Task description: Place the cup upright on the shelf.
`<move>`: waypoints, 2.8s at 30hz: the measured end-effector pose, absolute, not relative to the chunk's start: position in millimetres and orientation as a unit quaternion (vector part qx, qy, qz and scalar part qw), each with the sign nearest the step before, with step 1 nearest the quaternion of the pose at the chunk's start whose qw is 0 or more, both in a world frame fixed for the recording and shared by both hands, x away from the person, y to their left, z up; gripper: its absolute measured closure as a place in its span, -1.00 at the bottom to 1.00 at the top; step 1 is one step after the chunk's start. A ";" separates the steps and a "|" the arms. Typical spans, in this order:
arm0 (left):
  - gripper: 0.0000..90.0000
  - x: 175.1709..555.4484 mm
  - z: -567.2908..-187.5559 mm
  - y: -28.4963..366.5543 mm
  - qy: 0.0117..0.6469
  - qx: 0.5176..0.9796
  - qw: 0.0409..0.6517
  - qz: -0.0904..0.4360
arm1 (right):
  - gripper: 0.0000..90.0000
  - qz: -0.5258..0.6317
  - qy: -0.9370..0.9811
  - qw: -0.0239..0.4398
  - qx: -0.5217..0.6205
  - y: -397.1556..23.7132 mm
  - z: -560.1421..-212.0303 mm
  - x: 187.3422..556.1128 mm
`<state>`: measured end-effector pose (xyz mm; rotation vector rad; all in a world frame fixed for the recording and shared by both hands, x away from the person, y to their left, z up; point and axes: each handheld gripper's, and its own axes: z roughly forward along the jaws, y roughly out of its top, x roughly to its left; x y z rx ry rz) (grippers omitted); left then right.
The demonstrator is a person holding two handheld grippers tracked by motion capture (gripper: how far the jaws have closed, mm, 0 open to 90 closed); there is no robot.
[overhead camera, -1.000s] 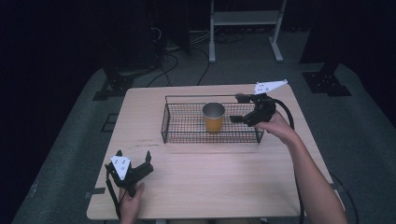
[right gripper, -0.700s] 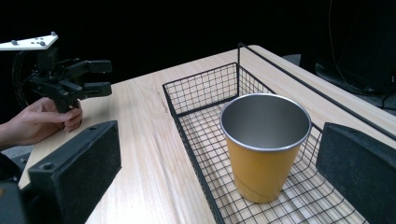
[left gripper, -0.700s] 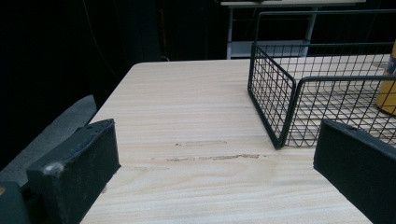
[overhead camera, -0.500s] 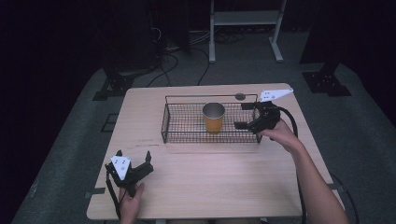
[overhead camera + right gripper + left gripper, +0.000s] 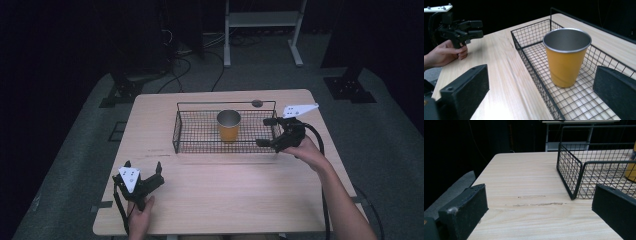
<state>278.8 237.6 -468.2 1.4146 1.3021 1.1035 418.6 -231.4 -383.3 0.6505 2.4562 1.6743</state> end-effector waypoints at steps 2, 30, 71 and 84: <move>-1.00 278.8 -468.3 237.6 0.526 0.571 0.446 0.446 | -1.00 0.549 0.807 0.050 0.214 -232.4 -385.0 417.3; -1.00 278.8 -468.3 237.3 0.523 0.573 0.445 0.448 | -1.00 0.540 0.811 0.039 0.224 -247.7 -419.3 387.6; -1.00 278.5 -468.4 236.4 0.522 0.573 0.443 0.450 | -1.00 0.541 0.801 0.045 0.252 -281.5 -448.3 346.6; -1.00 278.5 -468.4 235.9 0.522 0.573 0.442 0.451 | -1.00 0.547 0.793 0.049 0.262 -290.9 -460.1 325.0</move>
